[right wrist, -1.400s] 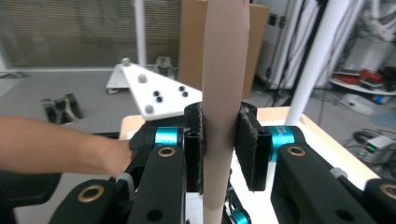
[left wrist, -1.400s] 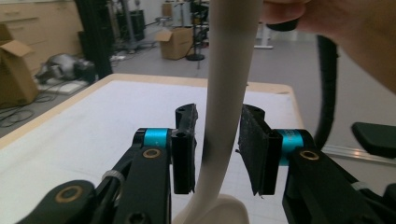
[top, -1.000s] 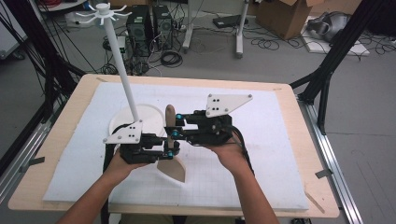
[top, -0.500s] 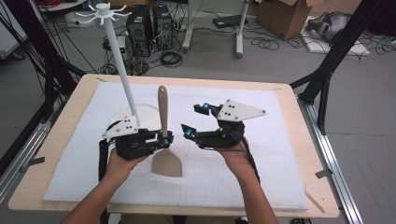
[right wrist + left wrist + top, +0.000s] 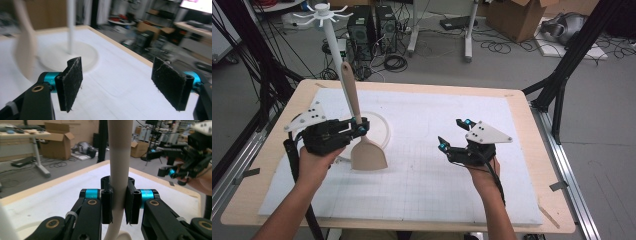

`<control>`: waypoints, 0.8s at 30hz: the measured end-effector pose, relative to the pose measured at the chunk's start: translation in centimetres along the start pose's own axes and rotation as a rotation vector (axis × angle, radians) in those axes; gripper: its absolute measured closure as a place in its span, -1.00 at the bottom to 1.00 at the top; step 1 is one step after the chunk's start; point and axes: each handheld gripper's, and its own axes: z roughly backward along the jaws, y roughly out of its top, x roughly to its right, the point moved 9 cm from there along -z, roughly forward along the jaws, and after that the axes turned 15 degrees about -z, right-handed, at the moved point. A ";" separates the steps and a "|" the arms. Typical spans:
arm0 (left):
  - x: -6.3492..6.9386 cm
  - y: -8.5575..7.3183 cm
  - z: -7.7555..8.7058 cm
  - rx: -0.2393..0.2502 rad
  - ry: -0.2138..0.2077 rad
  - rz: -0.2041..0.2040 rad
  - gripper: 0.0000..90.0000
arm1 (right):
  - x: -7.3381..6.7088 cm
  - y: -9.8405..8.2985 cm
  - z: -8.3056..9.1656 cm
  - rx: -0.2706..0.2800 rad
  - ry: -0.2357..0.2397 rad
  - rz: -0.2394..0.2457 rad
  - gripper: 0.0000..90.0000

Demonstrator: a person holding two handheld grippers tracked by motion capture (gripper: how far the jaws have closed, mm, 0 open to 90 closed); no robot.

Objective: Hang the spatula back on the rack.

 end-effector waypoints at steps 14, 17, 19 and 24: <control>-3.1 2.6 1.9 -0.036 0.098 0.005 0.74 | 2.2 -1.9 0.5 -0.033 -0.089 0.002 -0.52; -3.9 3.0 1.9 -0.044 0.115 0.008 0.74 | 2.2 -1.9 0.4 -0.027 -0.090 0.006 -0.52; -4.4 3.3 2.0 -0.044 0.125 0.016 0.74 | 2.3 -1.8 0.4 -0.024 -0.092 0.009 -0.52; -5.4 3.4 1.8 -0.058 0.144 0.037 0.74 | 2.3 -1.7 0.5 -0.023 -0.088 0.012 -0.52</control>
